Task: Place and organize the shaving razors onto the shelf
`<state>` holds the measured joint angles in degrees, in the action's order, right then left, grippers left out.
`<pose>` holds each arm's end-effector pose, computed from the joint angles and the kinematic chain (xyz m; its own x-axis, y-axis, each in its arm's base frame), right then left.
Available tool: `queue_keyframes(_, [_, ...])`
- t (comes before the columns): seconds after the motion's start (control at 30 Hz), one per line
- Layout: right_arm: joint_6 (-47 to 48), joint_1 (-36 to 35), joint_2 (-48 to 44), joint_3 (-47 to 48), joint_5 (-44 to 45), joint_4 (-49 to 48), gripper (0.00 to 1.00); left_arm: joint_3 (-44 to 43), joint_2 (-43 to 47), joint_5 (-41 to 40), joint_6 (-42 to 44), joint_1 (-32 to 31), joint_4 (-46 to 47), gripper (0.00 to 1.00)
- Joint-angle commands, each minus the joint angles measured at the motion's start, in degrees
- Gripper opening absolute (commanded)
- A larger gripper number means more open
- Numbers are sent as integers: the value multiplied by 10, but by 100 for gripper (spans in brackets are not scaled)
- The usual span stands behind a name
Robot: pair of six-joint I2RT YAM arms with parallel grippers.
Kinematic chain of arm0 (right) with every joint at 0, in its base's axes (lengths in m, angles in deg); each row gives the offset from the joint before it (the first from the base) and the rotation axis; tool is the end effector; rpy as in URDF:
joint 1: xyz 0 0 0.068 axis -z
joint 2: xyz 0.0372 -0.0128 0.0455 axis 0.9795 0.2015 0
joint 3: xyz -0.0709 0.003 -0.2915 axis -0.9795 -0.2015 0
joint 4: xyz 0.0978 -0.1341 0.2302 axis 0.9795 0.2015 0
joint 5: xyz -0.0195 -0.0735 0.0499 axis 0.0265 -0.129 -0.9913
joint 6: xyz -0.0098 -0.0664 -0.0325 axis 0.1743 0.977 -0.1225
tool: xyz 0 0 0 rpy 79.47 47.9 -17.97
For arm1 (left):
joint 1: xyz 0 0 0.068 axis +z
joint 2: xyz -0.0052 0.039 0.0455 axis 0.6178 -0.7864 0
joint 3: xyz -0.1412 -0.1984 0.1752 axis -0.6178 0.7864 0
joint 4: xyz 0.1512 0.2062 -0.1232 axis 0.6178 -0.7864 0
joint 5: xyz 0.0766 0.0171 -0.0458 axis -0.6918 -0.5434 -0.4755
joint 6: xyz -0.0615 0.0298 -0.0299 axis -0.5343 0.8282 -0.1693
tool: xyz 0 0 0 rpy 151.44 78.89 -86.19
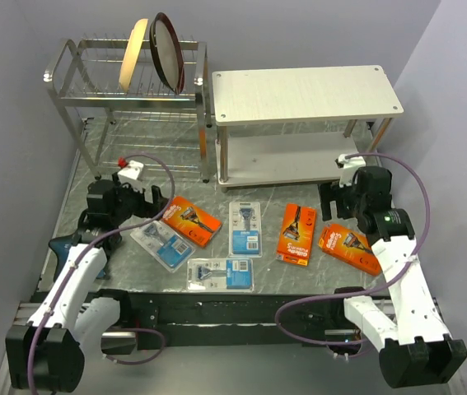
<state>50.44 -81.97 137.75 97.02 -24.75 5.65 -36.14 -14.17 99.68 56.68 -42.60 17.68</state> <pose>0.2072 0.0164 0.3311 -0.5914 -0.2387 -0.7703 -0.2296 0.9655 -0.1229 0.2313 -0.0403 0.2688 -0.3666 0.0431 -0.9294 0.4062 0.9061 -0.1182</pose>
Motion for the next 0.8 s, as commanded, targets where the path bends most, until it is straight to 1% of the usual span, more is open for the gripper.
queue_keyframes(0.0, [-44, -1, 26, 46, -29, 32, 100, -39, -3, 98, 67, -45, -37, 99])
queue_keyframes(0.03, [-52, -1, 36, 52, -37, 33, 100, -49, -14, 124, 84, -53, -46, 99])
queue_keyframes(0.07, [-60, -1, 40, 54, -45, 30, 100, -54, -21, 163, 96, -76, -56, 99])
queue_keyframes(0.13, [-63, -1, 42, 50, -64, 23, 100, -64, -46, 168, 99, -107, -50, 99])
queue_keyframes(0.17, [-69, -1, 46, 48, -69, 23, 100, -68, -55, 163, 93, -142, -30, 99])
queue_keyframes(0.23, [-82, 1, 62, 46, -87, 33, 100, -82, -96, 151, 55, -180, -5, 99])
queue_keyframes(0.27, [-102, 3, 66, 43, -95, 34, 100, -89, -113, 145, 43, -220, 2, 99])
queue_keyframes(0.3, [-114, 4, 68, 34, -102, 35, 100, -104, -151, 145, 20, -240, 17, 99])
queue_keyframes(0.33, [-139, 5, 69, 27, -78, 30, 100, -111, -171, 145, 8, -260, 25, 99])
queue_keyframes(0.37, [-195, 15, 70, 17, -68, 26, 100, -116, -192, 150, -4, -296, 34, 99])
queue_keyframes(0.4, [-215, 23, 73, 2, -78, 27, 100, -119, -224, 146, -54, -313, 67, 100])
queue_keyframes(0.43, [-229, 29, 91, 6, -118, 29, 100, -115, -236, 139, -81, -328, 88, 99])
queue_keyframes(0.47, [-257, 33, 97, -2, -141, 22, 100, -109, -245, 132, -105, -356, 118, 99])
queue_keyframes(0.5, [-272, 49, 100, -14, -156, 19, 100, -95, -259, 118, -148, -370, 174, 99])
queue_keyframes(0.53, [-299, 53, 106, -22, -177, 14, 100, -90, -266, 111, -169, -394, 202, 99])
queue_keyframes(0.6, [-322, 66, 107, -55, -202, 16, 98, -90, -297, 99, -219, -411, 232, 99])
queue_keyframes(0.67, [-338, 72, 103, -79, -219, 23, 98, -89, -323, 93, -255, -431, 283, 93])
queue_keyframes(0.7, [-340, 77, 99, -101, -222, 25, 97, -85, -353, 95, -303, -435, 313, 89])
queue_keyframes(0.73, [-345, 82, 98, -111, -222, 29, 97, -87, -370, 101, -324, -448, 360, 80])
queue_keyframes(0.77, [-346, 88, 95, -120, -223, 30, 97, -95, -388, 100, -337, -458, 363, 75])
